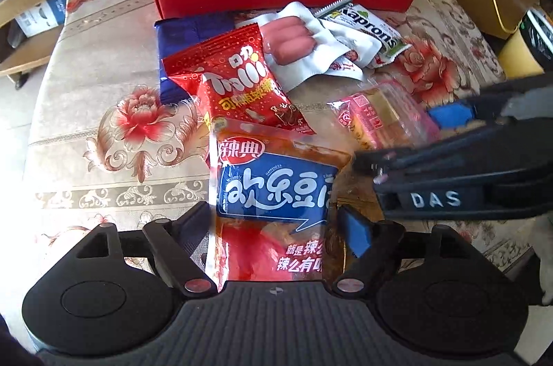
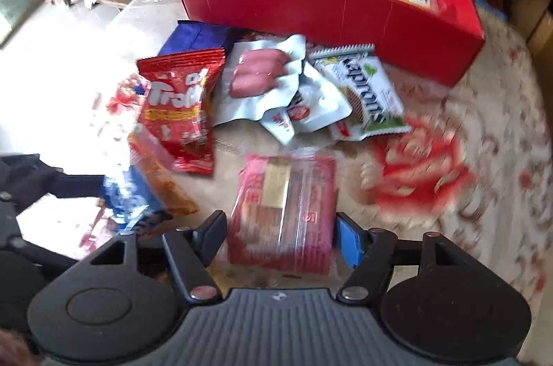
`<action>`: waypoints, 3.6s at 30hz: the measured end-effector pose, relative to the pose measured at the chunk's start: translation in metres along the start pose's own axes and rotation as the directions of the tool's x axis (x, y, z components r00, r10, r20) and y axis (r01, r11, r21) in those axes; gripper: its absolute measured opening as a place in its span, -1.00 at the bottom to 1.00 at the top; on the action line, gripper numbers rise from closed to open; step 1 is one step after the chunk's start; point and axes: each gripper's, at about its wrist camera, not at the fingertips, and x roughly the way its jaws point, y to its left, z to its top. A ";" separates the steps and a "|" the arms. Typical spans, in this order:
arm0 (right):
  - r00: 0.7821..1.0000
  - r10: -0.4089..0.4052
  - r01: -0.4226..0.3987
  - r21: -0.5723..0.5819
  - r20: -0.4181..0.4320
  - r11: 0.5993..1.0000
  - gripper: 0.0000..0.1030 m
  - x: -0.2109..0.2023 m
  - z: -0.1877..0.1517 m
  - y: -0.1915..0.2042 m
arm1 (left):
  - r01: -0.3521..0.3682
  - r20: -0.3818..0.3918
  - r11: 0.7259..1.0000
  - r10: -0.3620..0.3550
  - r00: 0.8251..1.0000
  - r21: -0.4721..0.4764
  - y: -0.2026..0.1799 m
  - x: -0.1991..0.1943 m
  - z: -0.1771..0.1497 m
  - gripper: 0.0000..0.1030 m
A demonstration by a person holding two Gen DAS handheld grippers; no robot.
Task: Organize snacks
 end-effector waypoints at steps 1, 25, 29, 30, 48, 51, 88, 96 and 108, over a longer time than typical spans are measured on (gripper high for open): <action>1.000 -0.018 0.018 -0.019 0.003 1.000 0.06 -0.001 -0.001 0.002 | -0.009 -0.001 1.000 0.009 1.000 0.008 -0.002 0.000 0.000 0.62; 0.990 0.004 -0.013 0.070 0.138 0.997 -0.03 -0.057 0.000 -0.026 | 0.028 0.144 0.993 -0.011 0.989 -0.112 0.005 -0.036 0.040 0.01; 0.987 0.000 -0.015 0.093 0.161 0.996 -0.03 -0.061 0.010 -0.033 | 0.030 0.174 0.993 -0.009 0.985 -0.117 0.004 -0.039 0.056 0.01; 0.986 -0.001 -0.016 0.099 0.166 0.995 -0.03 -0.061 0.013 -0.035 | 0.029 0.181 0.993 -0.008 0.983 -0.116 0.004 -0.039 0.059 0.01; 0.966 -0.027 -0.019 0.176 0.256 0.984 -0.03 -0.072 0.075 -0.067 | 0.033 0.276 0.992 0.002 0.961 -0.123 0.000 -0.046 0.128 0.00; 0.964 -0.033 -0.018 0.186 0.266 0.982 -0.03 -0.069 0.088 -0.073 | 0.033 0.286 0.991 0.005 0.958 -0.129 0.002 -0.043 0.142 -0.02; 0.970 -0.049 -0.004 0.214 0.239 0.977 -0.03 0.026 0.175 -0.119 | -0.051 0.254 0.984 0.093 0.963 -0.170 0.025 0.042 0.230 -0.04; 0.967 -0.069 0.026 0.174 0.246 0.984 0.01 0.033 0.178 -0.115 | -0.059 0.234 0.980 0.103 0.967 -0.188 0.028 0.055 0.231 0.00; 0.964 -0.060 0.017 0.167 0.260 0.986 0.10 0.023 0.179 -0.115 | -0.059 0.231 0.974 0.111 0.967 -0.218 0.033 0.047 0.227 0.23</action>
